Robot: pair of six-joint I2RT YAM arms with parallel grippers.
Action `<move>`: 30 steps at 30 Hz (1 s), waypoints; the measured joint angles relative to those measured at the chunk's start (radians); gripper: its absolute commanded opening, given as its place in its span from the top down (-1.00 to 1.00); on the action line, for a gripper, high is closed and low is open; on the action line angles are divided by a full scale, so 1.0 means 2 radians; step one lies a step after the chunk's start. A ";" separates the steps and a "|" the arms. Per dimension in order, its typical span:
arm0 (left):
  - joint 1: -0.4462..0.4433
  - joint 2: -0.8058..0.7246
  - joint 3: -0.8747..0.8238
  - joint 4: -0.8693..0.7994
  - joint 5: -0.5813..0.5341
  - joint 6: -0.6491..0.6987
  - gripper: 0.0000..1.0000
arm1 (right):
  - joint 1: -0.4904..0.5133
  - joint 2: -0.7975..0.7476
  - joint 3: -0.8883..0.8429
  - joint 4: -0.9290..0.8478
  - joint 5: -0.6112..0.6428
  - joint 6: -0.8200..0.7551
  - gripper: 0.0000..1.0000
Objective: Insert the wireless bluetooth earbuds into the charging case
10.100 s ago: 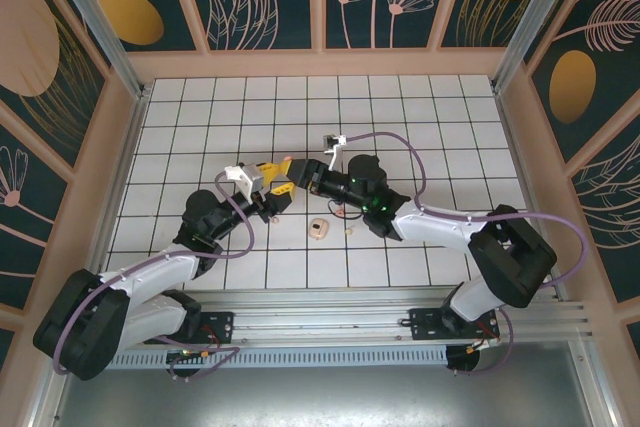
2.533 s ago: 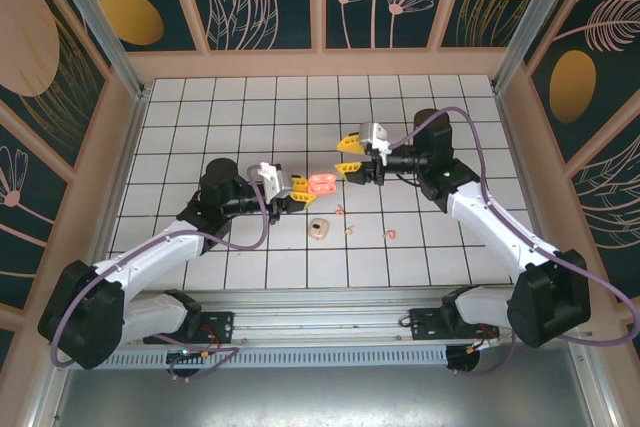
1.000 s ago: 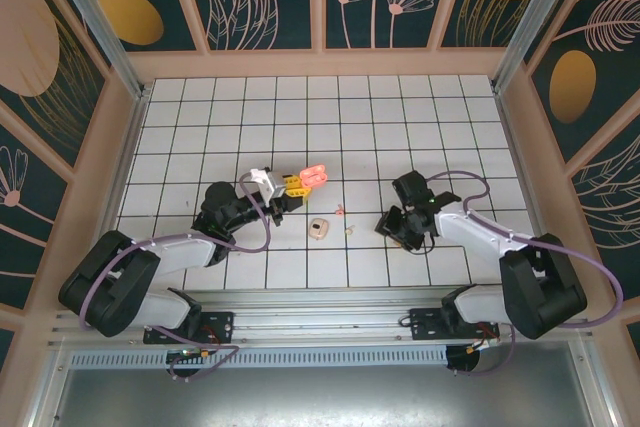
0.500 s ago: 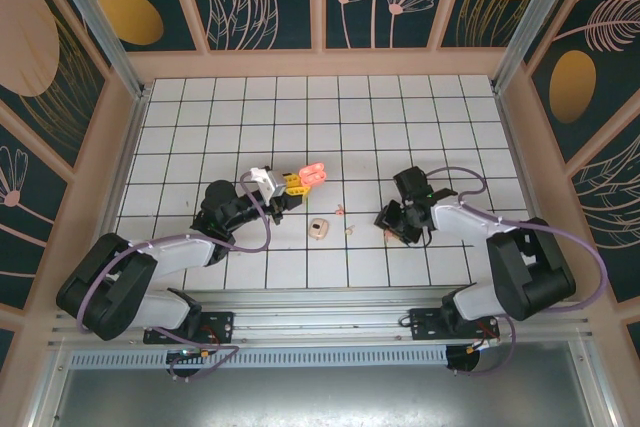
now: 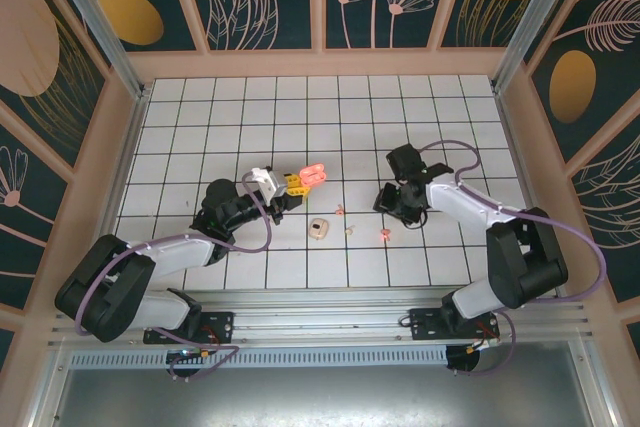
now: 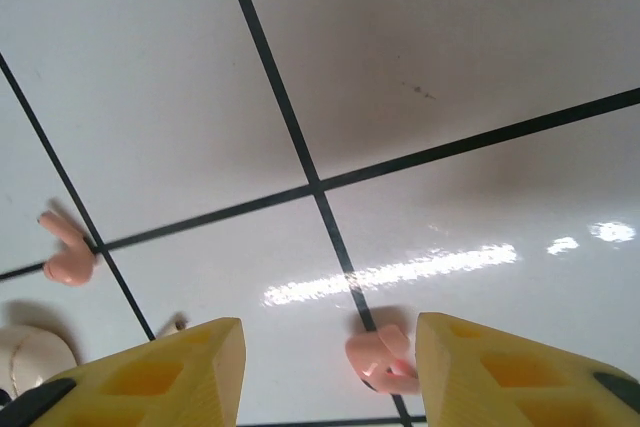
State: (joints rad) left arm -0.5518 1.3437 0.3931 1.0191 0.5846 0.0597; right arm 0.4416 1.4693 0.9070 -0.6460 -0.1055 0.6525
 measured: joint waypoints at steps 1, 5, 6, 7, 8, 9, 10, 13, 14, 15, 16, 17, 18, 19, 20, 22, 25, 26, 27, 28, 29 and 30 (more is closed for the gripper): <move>0.000 0.000 0.000 -0.001 0.000 0.000 0.88 | 0.000 0.001 0.004 -0.009 0.001 -0.010 0.04; 0.000 0.000 0.002 -0.003 0.000 0.000 0.88 | 0.004 0.019 0.020 -0.039 0.002 -0.053 0.13; 0.000 0.000 0.002 -0.003 0.000 0.000 0.88 | 0.005 0.025 0.022 -0.043 0.003 -0.062 0.13; 0.000 0.000 0.004 -0.004 0.000 0.000 0.88 | 0.005 0.034 0.024 -0.048 0.005 -0.072 0.12; 0.000 0.000 0.005 -0.005 0.000 0.000 0.88 | 0.006 0.043 0.025 -0.051 0.006 -0.080 0.12; 0.000 0.000 0.007 -0.006 0.000 0.000 0.88 | 0.006 0.049 0.026 -0.053 0.006 -0.087 0.12; 0.000 0.000 0.009 -0.007 0.000 0.000 0.88 | 0.006 0.057 0.026 -0.054 0.006 -0.093 0.12; 0.000 0.000 0.015 -0.012 0.001 0.000 0.88 | 0.010 0.071 0.026 -0.054 0.004 -0.107 0.13; 0.000 0.000 0.015 -0.012 0.001 0.000 0.88 | 0.012 0.074 0.026 -0.053 0.004 -0.111 0.14; 0.000 0.000 0.015 -0.014 0.001 0.000 0.88 | 0.014 0.077 0.026 -0.053 0.004 -0.114 0.16; 0.000 0.000 0.015 -0.016 0.001 0.000 0.88 | 0.016 0.081 0.027 -0.053 0.004 -0.115 0.18; 0.000 0.000 0.015 -0.017 0.001 0.000 0.88 | 0.018 0.085 0.027 -0.052 0.004 -0.116 0.18; 0.000 0.000 0.015 -0.018 0.001 0.000 0.88 | 0.020 0.089 0.027 -0.052 0.004 -0.116 0.18; 0.000 -0.001 0.015 -0.021 0.000 0.000 0.88 | 0.022 0.093 0.027 -0.051 0.004 -0.116 0.19; 0.000 -0.002 0.015 -0.023 0.000 0.000 0.88 | 0.024 0.097 0.027 -0.051 0.004 -0.117 0.19; 0.000 -0.003 0.015 -0.027 0.001 0.000 0.88 | 0.027 0.102 0.027 -0.051 0.004 -0.117 0.24; 0.000 -0.005 0.015 -0.028 0.001 0.000 0.88 | 0.031 0.106 0.028 -0.051 0.005 -0.118 0.29; 0.000 -0.005 0.015 -0.028 0.001 0.000 0.88 | 0.031 0.107 0.028 -0.052 0.006 -0.118 0.33; 0.000 -0.005 0.015 -0.028 0.001 0.000 0.88 | 0.031 0.107 0.028 -0.052 0.006 -0.118 0.35; 0.000 -0.005 0.015 -0.029 0.001 0.001 0.88 | 0.031 0.107 0.028 -0.052 0.006 -0.118 0.36; 0.000 -0.005 0.015 -0.029 0.001 0.002 0.88 | 0.031 0.107 0.028 -0.052 0.008 -0.118 0.37; 0.000 -0.005 0.015 -0.029 0.001 0.002 0.88 | 0.031 0.107 0.028 -0.052 0.008 -0.118 0.38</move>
State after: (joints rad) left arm -0.5518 1.3331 0.4240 0.9604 0.5858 0.0639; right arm 0.5041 1.6833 0.9627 -0.7498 -0.0891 0.4168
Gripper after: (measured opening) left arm 0.162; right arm 0.320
